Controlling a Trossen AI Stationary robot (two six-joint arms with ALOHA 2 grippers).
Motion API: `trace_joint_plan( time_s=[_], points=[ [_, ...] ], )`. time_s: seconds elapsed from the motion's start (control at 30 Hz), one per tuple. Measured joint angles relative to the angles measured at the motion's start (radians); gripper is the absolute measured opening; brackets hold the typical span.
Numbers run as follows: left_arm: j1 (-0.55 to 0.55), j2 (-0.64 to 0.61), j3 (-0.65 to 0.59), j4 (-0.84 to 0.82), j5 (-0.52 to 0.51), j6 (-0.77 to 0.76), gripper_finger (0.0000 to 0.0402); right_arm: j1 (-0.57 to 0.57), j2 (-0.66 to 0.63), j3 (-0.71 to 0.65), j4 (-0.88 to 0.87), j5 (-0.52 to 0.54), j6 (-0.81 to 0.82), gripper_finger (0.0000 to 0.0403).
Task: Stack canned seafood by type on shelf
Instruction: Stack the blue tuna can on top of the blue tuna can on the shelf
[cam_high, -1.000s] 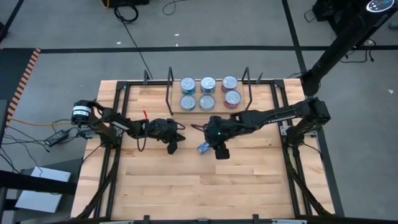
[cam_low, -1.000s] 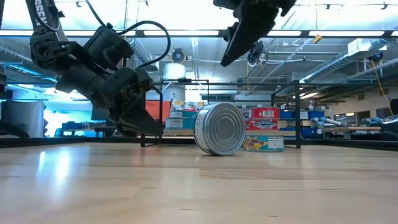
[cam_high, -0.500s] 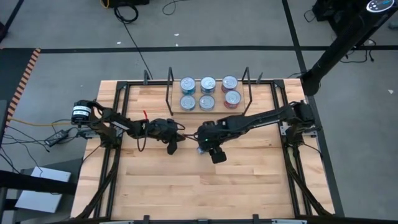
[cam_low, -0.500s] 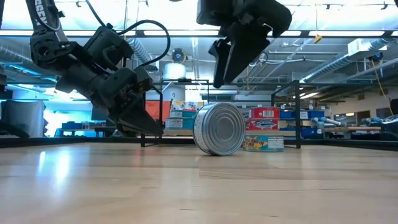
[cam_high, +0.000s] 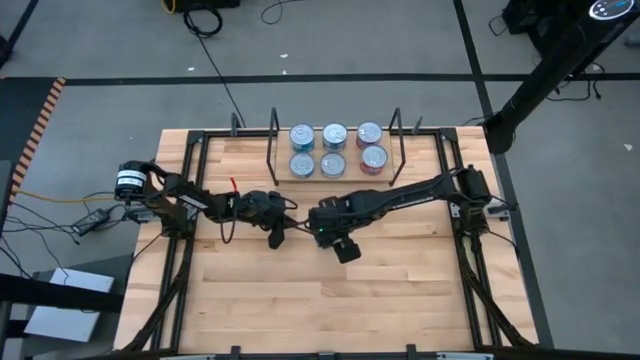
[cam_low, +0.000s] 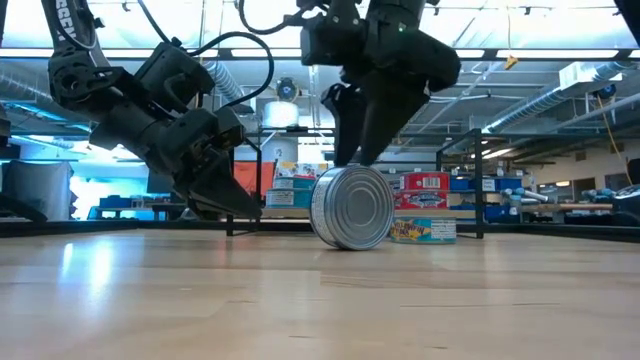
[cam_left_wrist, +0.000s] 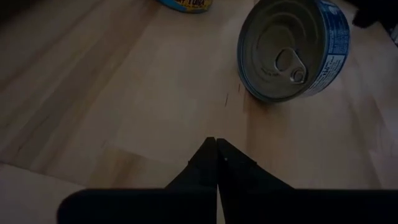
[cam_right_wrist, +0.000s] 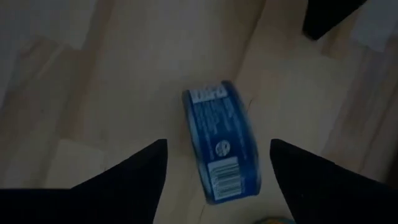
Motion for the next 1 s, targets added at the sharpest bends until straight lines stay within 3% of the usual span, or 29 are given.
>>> trace_joint_plan(
  time_s=[0.4, 0.7, 1.0],
  points=[
    [0.000, 0.000, 0.000, -0.001, 0.006, 0.003, 0.0004, -0.001, 0.053, 0.000, 0.002, -0.009, 0.001, 0.0248],
    [0.000, 0.000, 0.000, -0.001, 0.007, 0.003, 0.0004, -0.001, 0.051, 0.000, 0.001, -0.008, 0.003, 0.0153],
    [0.000, 0.000, 0.000, 0.000, 0.004, 0.003, 0.0004, -0.002, 0.010, 0.010, -0.008, 0.109, 0.001, 0.0150]
  ],
)
